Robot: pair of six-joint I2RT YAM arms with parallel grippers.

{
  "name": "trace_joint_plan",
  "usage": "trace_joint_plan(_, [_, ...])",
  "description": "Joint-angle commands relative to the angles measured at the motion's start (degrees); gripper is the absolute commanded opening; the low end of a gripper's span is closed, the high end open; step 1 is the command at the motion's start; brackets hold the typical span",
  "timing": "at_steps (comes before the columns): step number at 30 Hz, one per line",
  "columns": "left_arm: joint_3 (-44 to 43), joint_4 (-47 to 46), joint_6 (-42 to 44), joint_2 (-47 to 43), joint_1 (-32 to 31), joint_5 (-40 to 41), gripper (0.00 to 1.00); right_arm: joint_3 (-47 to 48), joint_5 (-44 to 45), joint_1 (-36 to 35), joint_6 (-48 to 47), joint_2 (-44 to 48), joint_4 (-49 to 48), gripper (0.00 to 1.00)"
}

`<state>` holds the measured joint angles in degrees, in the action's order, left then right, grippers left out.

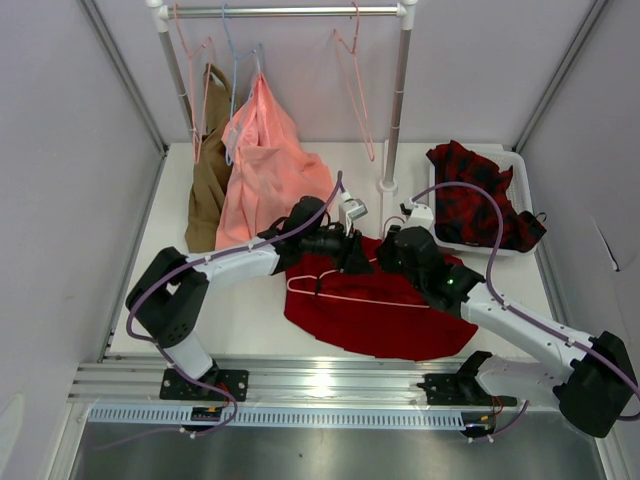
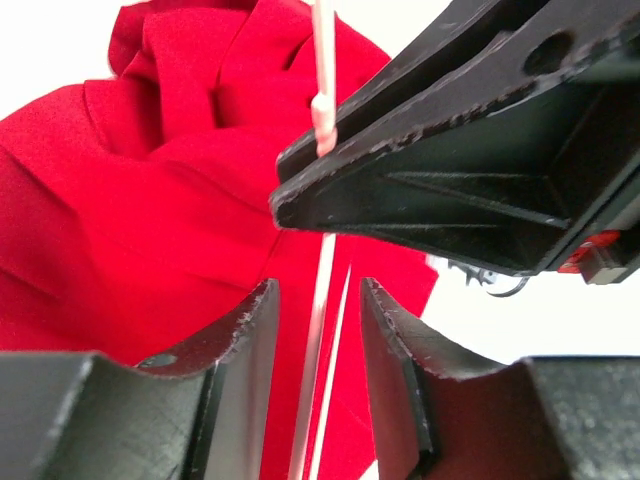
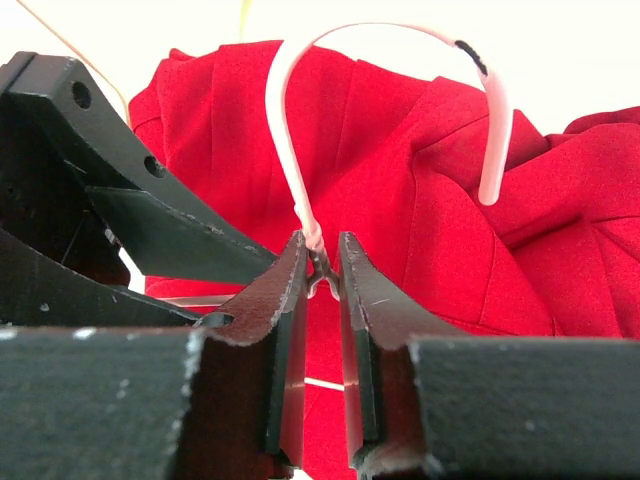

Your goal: Place the skirt on the hanger

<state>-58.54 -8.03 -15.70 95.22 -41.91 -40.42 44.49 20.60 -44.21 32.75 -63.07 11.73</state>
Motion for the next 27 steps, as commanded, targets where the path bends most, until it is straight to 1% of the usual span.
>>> trace_joint_plan(1, [-1.31,-5.32,-0.47,-0.04,-0.71,-2.90,0.42,0.95,1.37,-0.53,-0.23,2.16,-2.06,0.00])
trace_joint_plan(2, [-1.31,-5.59,-0.55,0.14,-0.89,-2.64,0.42,0.78,1.46,-0.53,-0.15,2.33,-2.06,0.00])
trace_joint_plan(3, [-1.31,-5.76,-0.64,0.14,-1.07,-2.82,0.39,0.77,1.55,-0.53,-0.15,2.51,-1.97,0.00])
trace_joint_plan(5, [-1.40,-5.77,-0.64,0.58,-1.42,-2.56,0.36,0.77,1.37,-0.53,-0.23,2.86,-1.71,0.00])
trace_joint_plan(6, [-1.57,-5.85,-0.64,0.76,-1.59,-2.55,0.32,0.77,1.37,-0.62,-0.32,2.86,-1.62,0.00])
trace_joint_plan(9, [-1.75,-6.29,-1.08,1.02,-1.60,-2.90,0.26,0.86,1.46,-0.62,-0.41,3.30,-1.27,0.00])
trace_joint_plan(12, [-1.49,-7.17,-1.52,0.93,-1.68,-3.52,0.18,0.69,1.55,-0.62,-0.41,3.83,-1.01,0.00])
trace_joint_plan(14, [-0.79,-8.66,-2.22,0.76,-1.68,-3.96,0.12,0.51,1.55,-0.71,-0.41,4.18,-0.92,0.00])
trace_joint_plan(15, [-0.61,-9.19,-2.66,0.50,-1.77,-4.22,0.04,0.34,1.64,-0.71,-0.41,4.36,-0.83,0.00])
trace_joint_plan(16, [0.00,-9.80,-2.93,0.49,-1.86,-4.22,0.00,0.33,1.64,-0.71,-0.58,4.44,-0.74,0.00])
trace_joint_plan(19, [1.59,-12.35,-3.80,-0.29,-2.21,-4.05,0.00,0.51,1.64,-0.79,-0.93,4.62,-0.22,0.00])
trace_joint_plan(21, [4.03,-16.30,-5.03,-0.91,-2.65,-3.61,0.00,0.51,1.64,-0.79,-1.29,4.88,0.31,0.00])
trace_joint_plan(23, [5.19,-19.38,-6.00,-1.96,-3.00,-1.51,0.00,0.69,1.55,-0.79,-1.46,5.06,0.84,0.01])
trace_joint_plan(26, [8.44,-22.11,-5.75,-3.98,-4.49,2.79,0.00,0.69,1.11,-0.88,-1.73,5.67,1.10,0.15])
trace_joint_plan(27, [8.88,-22.55,-5.48,-4.51,-5.28,4.03,0.00,0.77,1.02,-0.88,-1.81,5.94,1.19,0.25])
